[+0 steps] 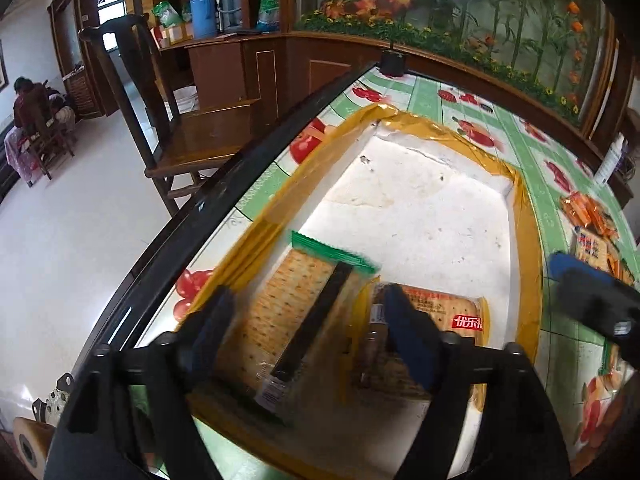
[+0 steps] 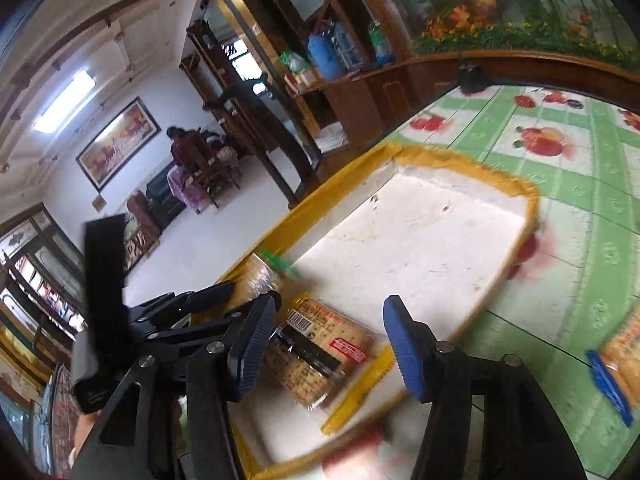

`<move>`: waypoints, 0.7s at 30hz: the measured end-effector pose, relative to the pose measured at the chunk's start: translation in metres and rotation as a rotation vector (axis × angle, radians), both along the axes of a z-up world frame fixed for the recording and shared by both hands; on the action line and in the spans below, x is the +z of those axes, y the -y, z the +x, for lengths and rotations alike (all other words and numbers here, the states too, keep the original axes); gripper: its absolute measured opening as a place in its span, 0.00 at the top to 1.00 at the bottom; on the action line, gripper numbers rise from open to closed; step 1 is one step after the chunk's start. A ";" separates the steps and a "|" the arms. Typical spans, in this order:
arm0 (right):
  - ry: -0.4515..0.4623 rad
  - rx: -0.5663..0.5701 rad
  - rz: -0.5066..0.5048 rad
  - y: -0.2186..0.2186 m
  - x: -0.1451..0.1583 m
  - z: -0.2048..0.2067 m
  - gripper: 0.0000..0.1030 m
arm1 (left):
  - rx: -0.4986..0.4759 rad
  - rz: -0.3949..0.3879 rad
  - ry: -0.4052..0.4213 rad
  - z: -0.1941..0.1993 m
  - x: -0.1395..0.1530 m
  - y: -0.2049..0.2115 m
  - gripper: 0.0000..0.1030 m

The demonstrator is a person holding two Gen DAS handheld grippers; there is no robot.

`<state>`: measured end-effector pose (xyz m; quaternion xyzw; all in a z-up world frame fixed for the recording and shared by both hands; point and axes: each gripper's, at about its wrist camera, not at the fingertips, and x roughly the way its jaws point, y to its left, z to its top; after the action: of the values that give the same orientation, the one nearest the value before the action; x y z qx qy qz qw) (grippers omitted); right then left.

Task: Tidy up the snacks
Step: 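Carry both cracker packs over the white tray and release them inside, then move both grippers back to the cracker pile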

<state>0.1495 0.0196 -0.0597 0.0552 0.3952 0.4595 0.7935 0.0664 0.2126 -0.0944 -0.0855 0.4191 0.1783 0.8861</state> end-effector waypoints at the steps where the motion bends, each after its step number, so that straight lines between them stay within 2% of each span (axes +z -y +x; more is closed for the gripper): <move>1: 0.004 -0.012 0.009 0.010 0.003 -0.002 0.43 | 0.002 0.032 -0.017 0.001 0.000 0.005 0.20; 9: 0.058 -0.124 0.022 0.091 0.022 -0.019 0.43 | -0.033 0.083 0.037 -0.014 0.023 0.032 0.20; 15: 0.040 -0.265 0.007 0.171 0.012 -0.022 0.41 | -0.083 0.077 0.075 -0.019 0.040 0.058 0.20; 18: 0.032 -0.327 0.001 0.208 0.008 -0.024 0.35 | -0.120 0.072 0.084 -0.018 0.046 0.073 0.20; 21: 0.036 -0.376 -0.010 0.241 0.005 -0.029 0.34 | -0.158 0.068 0.083 -0.014 0.049 0.090 0.20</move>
<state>0.1207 -0.2215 -0.0545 0.1159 0.3660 0.3018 0.8726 0.0520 0.1223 -0.0453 -0.0292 0.3813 0.1186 0.9163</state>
